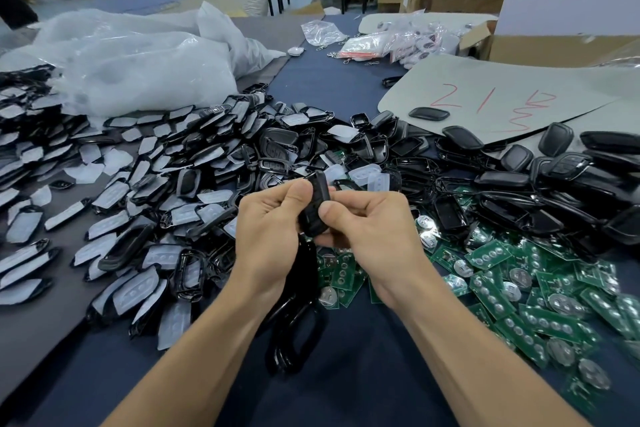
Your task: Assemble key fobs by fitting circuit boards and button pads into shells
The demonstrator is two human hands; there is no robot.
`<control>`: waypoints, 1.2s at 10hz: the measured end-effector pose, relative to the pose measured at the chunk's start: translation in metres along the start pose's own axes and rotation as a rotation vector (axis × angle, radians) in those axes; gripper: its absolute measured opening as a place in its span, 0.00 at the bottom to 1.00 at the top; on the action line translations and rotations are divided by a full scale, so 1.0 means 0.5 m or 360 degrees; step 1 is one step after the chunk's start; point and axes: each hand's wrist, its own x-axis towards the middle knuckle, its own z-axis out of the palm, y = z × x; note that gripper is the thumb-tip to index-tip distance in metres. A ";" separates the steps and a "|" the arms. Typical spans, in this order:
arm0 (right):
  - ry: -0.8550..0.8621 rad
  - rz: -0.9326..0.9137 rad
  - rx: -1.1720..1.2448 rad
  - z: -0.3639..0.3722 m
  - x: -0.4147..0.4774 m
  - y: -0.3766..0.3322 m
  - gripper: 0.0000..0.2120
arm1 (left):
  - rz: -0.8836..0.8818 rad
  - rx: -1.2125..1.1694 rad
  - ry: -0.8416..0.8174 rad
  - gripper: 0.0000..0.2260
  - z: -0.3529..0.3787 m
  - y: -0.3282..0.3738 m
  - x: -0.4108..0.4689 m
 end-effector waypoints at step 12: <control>0.0612 0.0482 0.0408 -0.259 -0.073 -0.164 0.15 | 0.0245 0.0257 -0.0292 0.14 -0.006 0.129 -0.204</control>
